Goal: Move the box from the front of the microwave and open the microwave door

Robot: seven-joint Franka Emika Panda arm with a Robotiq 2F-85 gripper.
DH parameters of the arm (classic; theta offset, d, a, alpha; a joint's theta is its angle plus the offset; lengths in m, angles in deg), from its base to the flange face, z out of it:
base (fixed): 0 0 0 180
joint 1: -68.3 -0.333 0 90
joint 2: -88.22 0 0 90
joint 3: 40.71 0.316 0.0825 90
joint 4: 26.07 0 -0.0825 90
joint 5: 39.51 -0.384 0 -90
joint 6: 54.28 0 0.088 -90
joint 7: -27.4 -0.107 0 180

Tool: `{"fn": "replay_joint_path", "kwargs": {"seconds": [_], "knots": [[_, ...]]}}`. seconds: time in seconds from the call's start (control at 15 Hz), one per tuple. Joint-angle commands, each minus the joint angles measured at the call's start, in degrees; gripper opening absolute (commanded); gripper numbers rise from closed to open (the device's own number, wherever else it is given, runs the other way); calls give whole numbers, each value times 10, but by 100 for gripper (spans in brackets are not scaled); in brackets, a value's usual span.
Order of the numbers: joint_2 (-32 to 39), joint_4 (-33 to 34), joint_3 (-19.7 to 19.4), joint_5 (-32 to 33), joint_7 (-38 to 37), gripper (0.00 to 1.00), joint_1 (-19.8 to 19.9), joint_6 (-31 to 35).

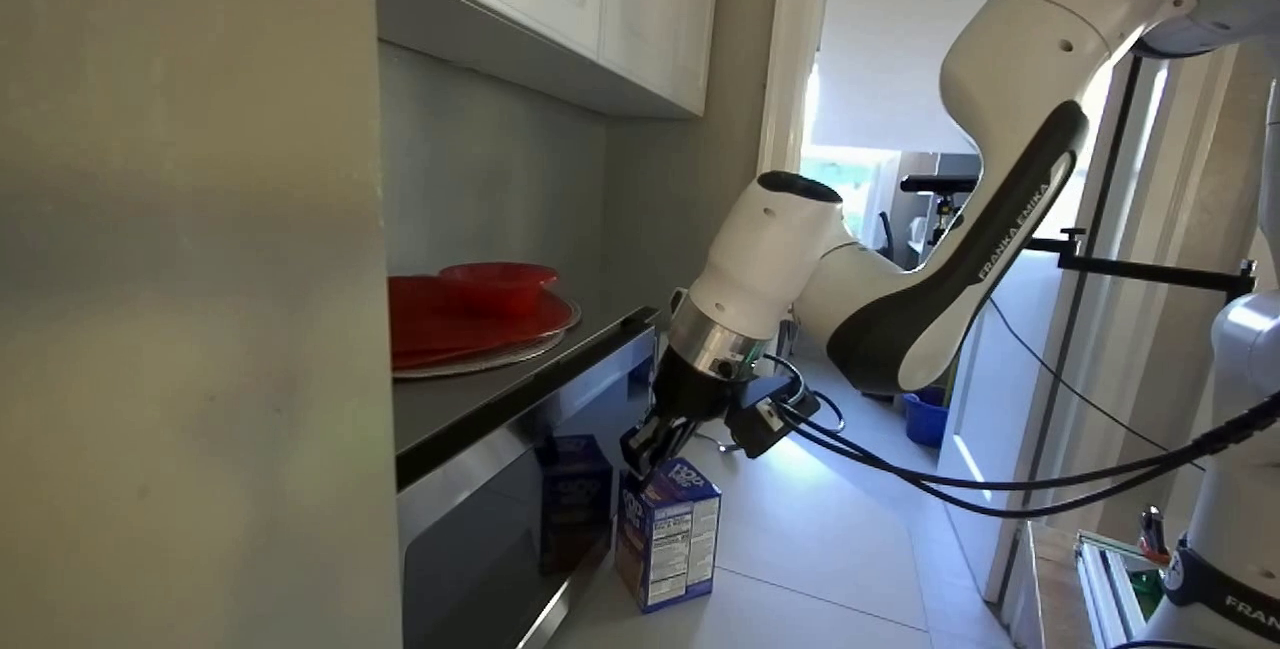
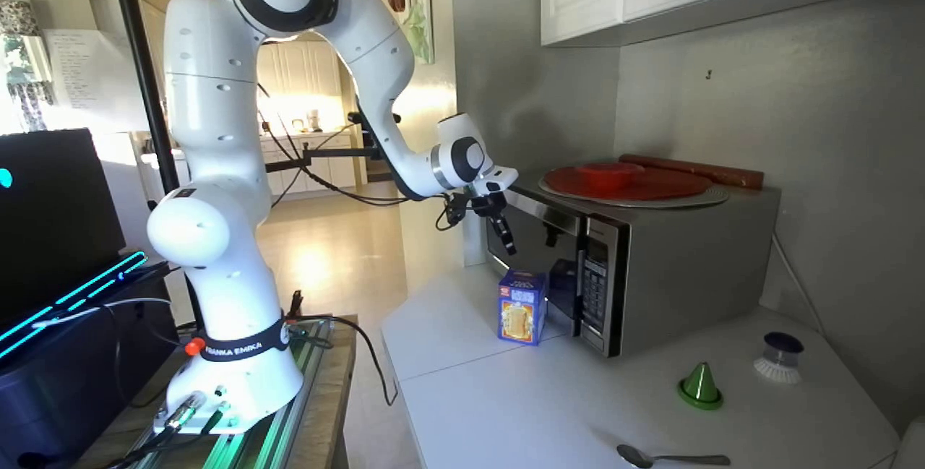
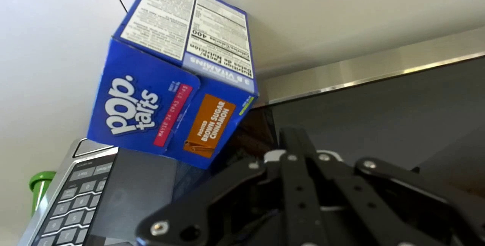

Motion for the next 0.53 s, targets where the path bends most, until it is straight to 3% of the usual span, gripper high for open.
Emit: {"fn": "replay_joint_path", "kwargs": {"seconds": [0.0,0.47], "knots": [[44,45,-18,56,-54,0,-22,-18],[114,103,-66,126,-123,0,-57,-39]]}}
